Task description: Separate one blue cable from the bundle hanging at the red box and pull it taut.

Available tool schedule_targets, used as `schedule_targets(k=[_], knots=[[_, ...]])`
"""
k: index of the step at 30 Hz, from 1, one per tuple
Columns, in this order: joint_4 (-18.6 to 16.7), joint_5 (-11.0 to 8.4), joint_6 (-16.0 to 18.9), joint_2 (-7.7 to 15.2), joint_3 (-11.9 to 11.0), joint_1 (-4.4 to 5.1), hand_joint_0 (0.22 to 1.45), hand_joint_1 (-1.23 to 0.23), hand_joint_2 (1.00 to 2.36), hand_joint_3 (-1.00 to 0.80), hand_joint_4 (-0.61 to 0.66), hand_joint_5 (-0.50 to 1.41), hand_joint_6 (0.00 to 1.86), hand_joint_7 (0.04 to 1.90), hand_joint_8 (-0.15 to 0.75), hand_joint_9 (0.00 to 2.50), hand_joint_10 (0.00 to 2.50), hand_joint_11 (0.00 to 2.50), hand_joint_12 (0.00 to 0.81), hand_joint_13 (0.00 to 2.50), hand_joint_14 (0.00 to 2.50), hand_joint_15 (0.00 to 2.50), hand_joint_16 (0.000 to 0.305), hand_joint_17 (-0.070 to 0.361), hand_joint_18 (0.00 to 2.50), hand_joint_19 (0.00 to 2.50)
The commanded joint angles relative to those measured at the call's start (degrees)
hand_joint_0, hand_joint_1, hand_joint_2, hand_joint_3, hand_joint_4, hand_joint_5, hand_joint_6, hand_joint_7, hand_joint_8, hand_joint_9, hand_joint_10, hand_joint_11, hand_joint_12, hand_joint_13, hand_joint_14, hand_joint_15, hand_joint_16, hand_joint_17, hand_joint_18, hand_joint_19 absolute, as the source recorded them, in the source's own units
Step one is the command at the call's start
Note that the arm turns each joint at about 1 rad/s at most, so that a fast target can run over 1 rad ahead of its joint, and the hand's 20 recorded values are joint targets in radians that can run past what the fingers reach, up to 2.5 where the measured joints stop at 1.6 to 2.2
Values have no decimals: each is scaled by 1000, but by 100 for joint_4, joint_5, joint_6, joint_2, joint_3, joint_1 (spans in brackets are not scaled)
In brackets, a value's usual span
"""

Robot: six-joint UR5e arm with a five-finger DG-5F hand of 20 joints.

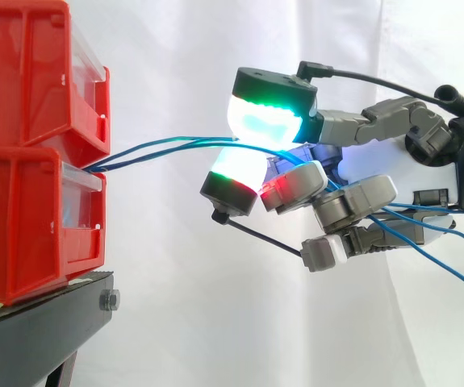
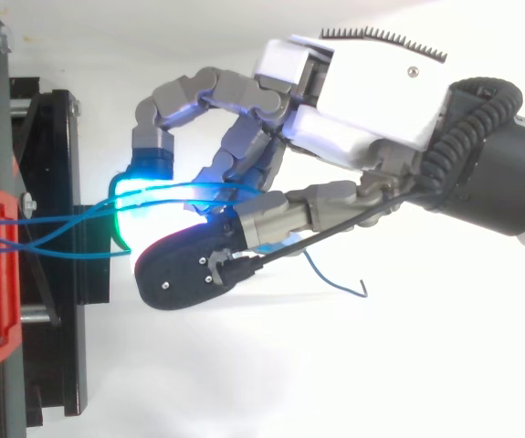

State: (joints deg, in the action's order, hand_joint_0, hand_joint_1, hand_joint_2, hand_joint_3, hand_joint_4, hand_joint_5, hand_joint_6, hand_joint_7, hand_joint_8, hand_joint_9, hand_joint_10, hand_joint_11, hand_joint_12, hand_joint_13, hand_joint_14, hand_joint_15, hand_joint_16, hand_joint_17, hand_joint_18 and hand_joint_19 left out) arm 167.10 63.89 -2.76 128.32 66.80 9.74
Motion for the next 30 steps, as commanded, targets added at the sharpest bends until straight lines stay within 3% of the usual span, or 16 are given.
schedule_targets(k=[1, 5, 6, 8, 10, 15, 23, 27, 30], knots=[[-2, 0, -40, 0, 0, -8, 658, -803, 1000, -500, 180, -218, 855, 1103, 317, 1193, 14, 1466, 364, 1577, 59, 1747, 51, 114, 1124, 873], [-2, 0, -58, 0, 0, 1, 516, -641, 1000, -500, 194, -191, 832, 1145, 343, 1223, 18, 1411, 400, 1535, 7, 1629, 55, 124, 1134, 860], [-2, 0, -58, 0, 0, 1, 541, -441, 1000, -500, 168, -179, 814, 1137, 336, 1246, 20, 1393, 390, 1458, 14, 1517, 53, 119, 1110, 879], [-10, 0, -58, 0, 0, 1, 573, -381, 1000, -500, 154, -168, 790, 1135, 322, 1240, 22, 1371, 392, 1405, 18, 1450, 52, 116, 1087, 886], [-10, 0, -58, 0, 0, -8, 621, -386, 1000, -500, 151, -154, 756, 1162, 313, 1240, 23, 1356, 389, 1375, 21, 1384, 50, 113, 1074, 901], [-10, -9, -58, 0, 9, 1, 651, -573, 1014, -330, 160, -132, 625, 1280, 321, 1211, 23, 1328, 393, 1348, 23, 1335, 52, 116, 1066, 887], [-10, -9, -58, 0, 0, 10, 687, -749, 1017, -263, 183, -170, 688, 1203, 312, 1178, 21, 1336, 391, 1345, 24, 1326, 52, 117, 1065, 859], [-10, -9, -58, 0, 0, 19, 674, -770, 1019, -239, 171, -189, 744, 1157, 309, 1142, 20, 1343, 402, 1322, 25, 1332, 52, 118, 1037, 852], [-10, -9, -58, 0, 0, 19, 592, -639, 1010, -376, 192, -178, 758, 1154, 324, 1188, 21, 1346, 407, 1323, 23, 1313, 53, 120, 1035, 872]])
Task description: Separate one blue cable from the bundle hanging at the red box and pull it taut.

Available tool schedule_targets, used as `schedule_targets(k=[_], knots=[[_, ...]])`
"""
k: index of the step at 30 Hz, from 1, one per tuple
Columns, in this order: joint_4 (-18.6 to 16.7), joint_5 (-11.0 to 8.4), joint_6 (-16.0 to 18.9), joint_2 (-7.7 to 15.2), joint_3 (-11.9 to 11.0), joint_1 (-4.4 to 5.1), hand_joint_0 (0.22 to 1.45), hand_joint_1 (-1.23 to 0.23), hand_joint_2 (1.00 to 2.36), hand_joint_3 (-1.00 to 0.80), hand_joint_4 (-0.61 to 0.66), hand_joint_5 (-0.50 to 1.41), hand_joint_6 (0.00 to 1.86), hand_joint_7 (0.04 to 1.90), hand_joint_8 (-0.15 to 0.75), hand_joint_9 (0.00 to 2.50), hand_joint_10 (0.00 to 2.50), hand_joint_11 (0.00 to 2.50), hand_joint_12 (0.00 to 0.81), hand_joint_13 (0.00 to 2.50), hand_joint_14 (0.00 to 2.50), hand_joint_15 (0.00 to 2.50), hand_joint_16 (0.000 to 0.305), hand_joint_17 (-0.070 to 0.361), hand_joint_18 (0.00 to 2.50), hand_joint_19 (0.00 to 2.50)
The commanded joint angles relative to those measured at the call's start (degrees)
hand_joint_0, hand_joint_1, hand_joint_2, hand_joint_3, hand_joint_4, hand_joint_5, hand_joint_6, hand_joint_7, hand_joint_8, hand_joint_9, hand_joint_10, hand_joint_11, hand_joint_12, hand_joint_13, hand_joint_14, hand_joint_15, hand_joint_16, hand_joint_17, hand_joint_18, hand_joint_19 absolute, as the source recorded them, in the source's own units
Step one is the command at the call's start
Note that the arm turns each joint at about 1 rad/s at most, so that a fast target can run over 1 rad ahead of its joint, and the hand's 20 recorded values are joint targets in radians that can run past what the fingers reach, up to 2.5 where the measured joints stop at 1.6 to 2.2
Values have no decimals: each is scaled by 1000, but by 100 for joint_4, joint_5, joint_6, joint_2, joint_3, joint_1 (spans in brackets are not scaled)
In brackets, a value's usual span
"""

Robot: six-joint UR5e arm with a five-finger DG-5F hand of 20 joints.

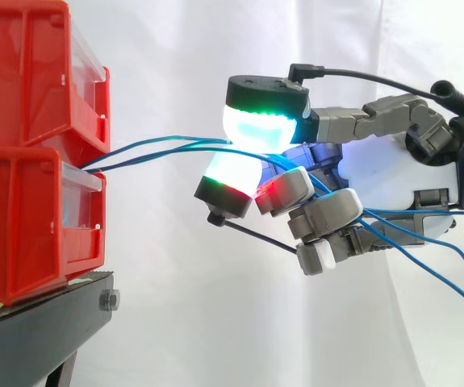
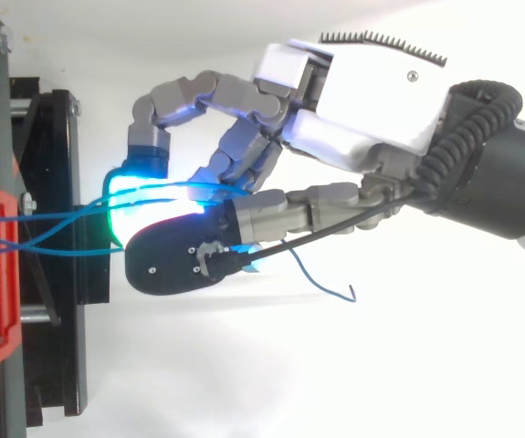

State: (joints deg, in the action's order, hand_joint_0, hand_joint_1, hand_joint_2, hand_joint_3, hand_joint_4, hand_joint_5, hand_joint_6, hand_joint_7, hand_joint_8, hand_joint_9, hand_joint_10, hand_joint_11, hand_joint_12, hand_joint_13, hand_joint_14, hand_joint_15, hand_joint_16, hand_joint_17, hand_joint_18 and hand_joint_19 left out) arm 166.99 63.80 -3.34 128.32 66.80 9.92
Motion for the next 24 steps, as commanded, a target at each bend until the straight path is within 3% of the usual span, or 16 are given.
schedule_targets(k=[1, 3, 14, 18, 24], knots=[[0, 1, 0, 0, 0, 1, 579, -565, 1006, -428, 191, -177, 758, 1152, 325, 1189, 21, 1348, 412, 1328, 23, 1308, 54, 121, 1042, 878], [0, 1, 0, 0, 0, 10, 627, -492, 1008, -404, 172, -165, 748, 1164, 317, 1215, 23, 1353, 399, 1344, 24, 1316, 53, 119, 1048, 888], [-9, -16, 0, 0, 0, 19, 653, -527, 1015, -316, 177, -134, 634, 1235, 314, 1253, 24, 1367, 393, 1372, 24, 1323, 53, 120, 1071, 886], [-9, -16, 0, 0, 0, 19, 666, -569, 1018, -218, 178, -112, 540, 1358, 311, 1265, 23, 1368, 399, 1378, 23, 1320, 53, 119, 1072, 883], [-9, -8, 0, 0, 0, 28, 627, -520, 1012, -356, 175, -107, 500, 1395, 317, 1239, 25, 1331, 398, 1370, 24, 1312, 53, 120, 1068, 886]])
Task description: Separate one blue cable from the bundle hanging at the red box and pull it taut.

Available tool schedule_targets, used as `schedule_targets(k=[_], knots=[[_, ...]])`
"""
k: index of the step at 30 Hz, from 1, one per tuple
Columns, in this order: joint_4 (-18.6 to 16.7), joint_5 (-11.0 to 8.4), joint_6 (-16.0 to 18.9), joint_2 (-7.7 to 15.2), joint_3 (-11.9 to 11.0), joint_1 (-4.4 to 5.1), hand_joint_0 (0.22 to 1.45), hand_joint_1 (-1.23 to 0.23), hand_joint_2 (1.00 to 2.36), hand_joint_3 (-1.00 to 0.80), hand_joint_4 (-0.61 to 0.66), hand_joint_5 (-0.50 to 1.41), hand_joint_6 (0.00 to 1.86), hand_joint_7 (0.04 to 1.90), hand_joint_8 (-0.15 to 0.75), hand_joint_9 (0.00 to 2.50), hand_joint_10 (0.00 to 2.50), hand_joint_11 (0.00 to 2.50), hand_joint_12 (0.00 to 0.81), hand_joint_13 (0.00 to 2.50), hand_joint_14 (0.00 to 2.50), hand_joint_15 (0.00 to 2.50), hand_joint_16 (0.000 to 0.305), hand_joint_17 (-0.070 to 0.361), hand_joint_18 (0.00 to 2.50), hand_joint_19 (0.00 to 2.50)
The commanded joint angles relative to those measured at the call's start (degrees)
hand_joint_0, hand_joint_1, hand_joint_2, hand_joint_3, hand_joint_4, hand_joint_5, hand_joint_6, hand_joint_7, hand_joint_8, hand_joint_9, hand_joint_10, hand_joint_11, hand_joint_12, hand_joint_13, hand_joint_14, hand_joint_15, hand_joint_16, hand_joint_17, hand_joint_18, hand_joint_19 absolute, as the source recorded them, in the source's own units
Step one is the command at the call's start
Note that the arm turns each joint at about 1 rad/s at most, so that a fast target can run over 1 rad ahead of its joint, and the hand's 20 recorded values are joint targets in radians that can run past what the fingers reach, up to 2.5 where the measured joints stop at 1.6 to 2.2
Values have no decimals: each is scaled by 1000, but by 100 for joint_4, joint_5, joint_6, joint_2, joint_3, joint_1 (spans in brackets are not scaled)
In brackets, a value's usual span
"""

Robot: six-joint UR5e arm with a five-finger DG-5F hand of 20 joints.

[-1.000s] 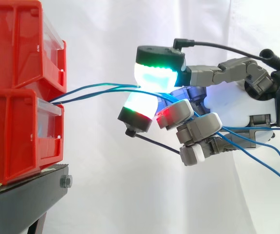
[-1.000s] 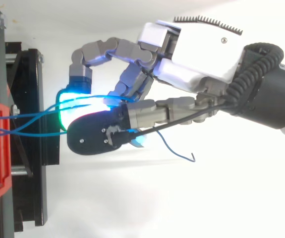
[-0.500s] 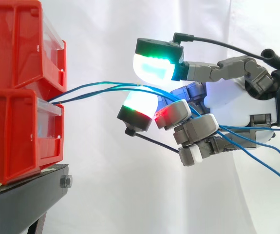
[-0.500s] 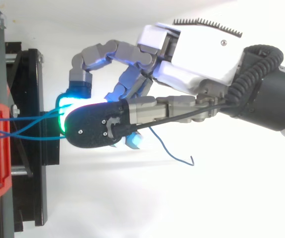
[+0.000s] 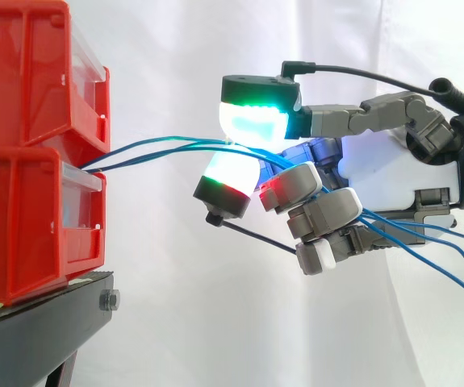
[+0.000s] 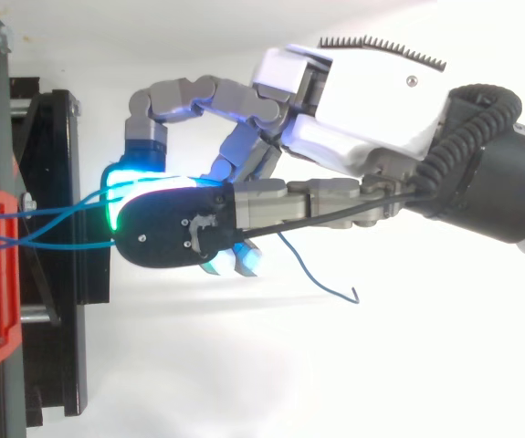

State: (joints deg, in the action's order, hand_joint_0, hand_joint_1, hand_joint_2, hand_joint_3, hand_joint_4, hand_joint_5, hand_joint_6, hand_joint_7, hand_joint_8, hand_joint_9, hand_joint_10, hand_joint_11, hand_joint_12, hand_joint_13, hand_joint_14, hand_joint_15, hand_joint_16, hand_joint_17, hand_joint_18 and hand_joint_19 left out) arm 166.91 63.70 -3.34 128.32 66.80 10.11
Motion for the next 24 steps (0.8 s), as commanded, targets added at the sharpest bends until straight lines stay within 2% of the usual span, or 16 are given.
schedule_targets(k=[1, 7, 13, 20, 24], knots=[[0, 2, 0, 0, 0, -1, 622, -508, 1012, -363, 175, -107, 500, 1391, 317, 1239, 26, 1330, 397, 1367, 26, 1318, 53, 119, 1068, 885], [0, 2, 0, 0, 0, 8, 604, -436, 1007, -417, 171, -107, 501, 1367, 318, 1238, 25, 1315, 403, 1369, 24, 1310, 53, 120, 1062, 885], [0, -59, 0, 0, 0, 17, 640, -489, 1016, -230, 161, -102, 502, 1322, 332, 1254, 26, 1289, 411, 1380, 23, 1287, 55, 124, 1067, 860], [0, -68, 0, 0, 0, 17, 654, -528, 1014, -160, 181, -100, 502, 1308, 346, 1259, 25, 1267, 428, 1398, 22, 1258, 58, 131, 1089, 837], [0, -68, 0, 0, 0, 17, 658, -596, 1014, -150, 183, -101, 502, 1299, 347, 1258, 24, 1260, 426, 1398, 22, 1264, 59, 132, 1091, 837]])
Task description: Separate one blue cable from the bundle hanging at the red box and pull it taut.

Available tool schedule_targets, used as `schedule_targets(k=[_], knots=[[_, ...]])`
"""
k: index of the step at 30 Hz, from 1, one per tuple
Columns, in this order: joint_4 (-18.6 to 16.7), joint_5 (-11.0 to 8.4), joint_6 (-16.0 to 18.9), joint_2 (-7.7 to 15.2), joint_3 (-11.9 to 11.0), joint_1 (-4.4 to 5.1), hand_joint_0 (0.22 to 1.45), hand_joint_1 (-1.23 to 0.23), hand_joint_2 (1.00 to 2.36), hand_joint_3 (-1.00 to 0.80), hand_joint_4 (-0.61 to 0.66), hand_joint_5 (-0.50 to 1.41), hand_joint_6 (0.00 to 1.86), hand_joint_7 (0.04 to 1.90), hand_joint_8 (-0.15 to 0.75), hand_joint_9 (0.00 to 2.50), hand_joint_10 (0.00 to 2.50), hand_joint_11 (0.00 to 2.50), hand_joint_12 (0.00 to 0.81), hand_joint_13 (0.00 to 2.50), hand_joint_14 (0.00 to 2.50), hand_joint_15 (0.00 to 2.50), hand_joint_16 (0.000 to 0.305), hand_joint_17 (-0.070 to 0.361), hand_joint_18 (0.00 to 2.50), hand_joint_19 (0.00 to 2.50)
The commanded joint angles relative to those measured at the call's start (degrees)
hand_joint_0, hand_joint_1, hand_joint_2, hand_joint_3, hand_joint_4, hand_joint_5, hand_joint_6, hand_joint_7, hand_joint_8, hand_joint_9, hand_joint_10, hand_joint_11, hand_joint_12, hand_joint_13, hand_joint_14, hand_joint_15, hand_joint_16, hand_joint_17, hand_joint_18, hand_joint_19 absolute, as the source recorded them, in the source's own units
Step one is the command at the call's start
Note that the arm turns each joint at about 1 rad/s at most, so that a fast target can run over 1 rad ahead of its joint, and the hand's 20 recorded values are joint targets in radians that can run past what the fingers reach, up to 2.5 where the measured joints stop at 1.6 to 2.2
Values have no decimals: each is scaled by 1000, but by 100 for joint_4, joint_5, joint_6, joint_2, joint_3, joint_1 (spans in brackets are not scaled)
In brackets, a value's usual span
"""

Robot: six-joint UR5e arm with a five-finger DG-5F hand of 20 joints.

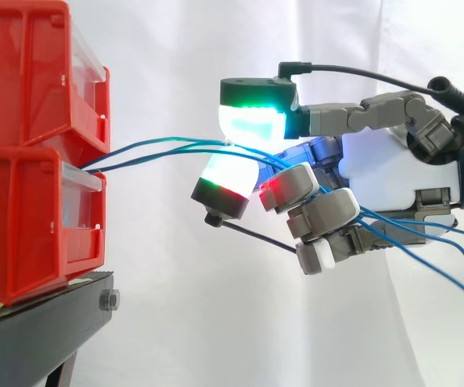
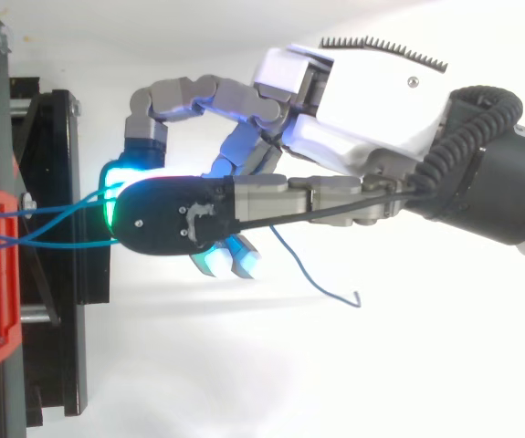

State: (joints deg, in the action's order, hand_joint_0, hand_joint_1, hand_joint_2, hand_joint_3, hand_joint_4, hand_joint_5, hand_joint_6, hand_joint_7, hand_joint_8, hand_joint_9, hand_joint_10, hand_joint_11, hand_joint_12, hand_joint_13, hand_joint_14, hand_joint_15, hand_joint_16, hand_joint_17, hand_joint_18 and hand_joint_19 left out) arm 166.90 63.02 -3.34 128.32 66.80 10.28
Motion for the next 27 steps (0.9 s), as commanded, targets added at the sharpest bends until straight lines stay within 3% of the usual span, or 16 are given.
schedule_targets(k=[1, 10, 12, 17, 27], knots=[[0, -1, 0, 0, 0, 0, 654, -630, 1014, -151, 182, -102, 502, 1295, 354, 1259, 25, 1256, 428, 1394, 24, 1264, 59, 132, 1092, 838], [0, -1, 0, 0, 0, 0, 668, -728, 1018, -191, 180, -103, 502, 1362, 325, 1214, 26, 1286, 397, 1351, 26, 1287, 53, 120, 1051, 861], [0, -1, 0, 0, 0, 0, 595, -625, 1010, -383, 180, -104, 501, 1369, 328, 1209, 26, 1276, 409, 1345, 28, 1292, 52, 117, 1038, 886], [0, 8, 0, 0, 0, 0, 578, -440, 1002, -473, 188, -98, 501, 1376, 331, 1244, 25, 1264, 406, 1366, 25, 1268, 53, 120, 1061, 872], [-9, -1, 0, 0, 0, 9, 679, -584, 1018, -141, 190, -85, 500, 1415, 328, 1314, 25, 1300, 411, 1398, 25, 1261, 54, 121, 1097, 864]])
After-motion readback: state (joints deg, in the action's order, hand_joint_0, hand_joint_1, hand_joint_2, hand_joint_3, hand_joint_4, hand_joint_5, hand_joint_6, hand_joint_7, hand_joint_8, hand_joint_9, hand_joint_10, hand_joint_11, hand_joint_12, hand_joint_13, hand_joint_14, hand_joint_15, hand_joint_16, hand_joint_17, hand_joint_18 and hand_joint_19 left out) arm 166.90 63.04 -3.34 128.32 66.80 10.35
